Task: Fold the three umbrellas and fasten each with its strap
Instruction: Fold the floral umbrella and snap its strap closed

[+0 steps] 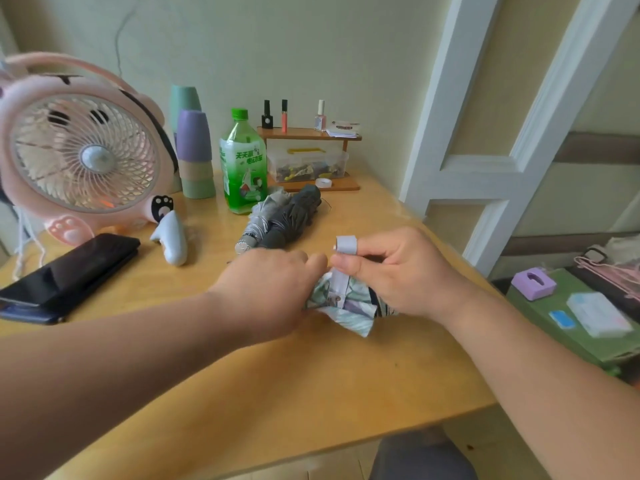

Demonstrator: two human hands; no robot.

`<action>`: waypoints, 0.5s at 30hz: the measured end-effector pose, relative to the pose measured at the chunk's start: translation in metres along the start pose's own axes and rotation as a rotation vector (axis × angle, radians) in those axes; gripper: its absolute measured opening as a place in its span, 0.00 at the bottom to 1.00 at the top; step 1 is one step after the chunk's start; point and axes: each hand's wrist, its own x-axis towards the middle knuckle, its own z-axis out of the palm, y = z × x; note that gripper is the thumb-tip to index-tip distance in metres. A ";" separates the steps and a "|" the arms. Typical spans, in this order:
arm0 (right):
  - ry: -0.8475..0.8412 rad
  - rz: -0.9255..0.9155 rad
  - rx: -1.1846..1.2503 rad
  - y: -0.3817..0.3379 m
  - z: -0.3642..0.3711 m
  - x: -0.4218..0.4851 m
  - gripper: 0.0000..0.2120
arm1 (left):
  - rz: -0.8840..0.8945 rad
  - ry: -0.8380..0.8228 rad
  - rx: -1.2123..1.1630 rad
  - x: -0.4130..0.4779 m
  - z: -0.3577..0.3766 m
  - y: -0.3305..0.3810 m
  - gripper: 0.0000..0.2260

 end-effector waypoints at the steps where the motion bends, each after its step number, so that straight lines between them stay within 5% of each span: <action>1: -0.047 0.032 -0.015 0.006 0.004 0.001 0.13 | 0.049 0.035 0.038 -0.002 0.010 0.002 0.14; 4: -0.069 0.134 0.140 0.025 0.014 -0.003 0.14 | 0.097 0.073 0.004 -0.012 0.027 -0.001 0.15; 8: -0.072 0.257 0.429 0.034 0.015 -0.011 0.15 | 0.013 -0.291 -0.292 -0.023 0.009 -0.003 0.41; 15: -0.108 0.281 0.455 0.026 0.013 -0.013 0.16 | -0.222 -0.526 -0.666 -0.010 -0.009 -0.015 0.21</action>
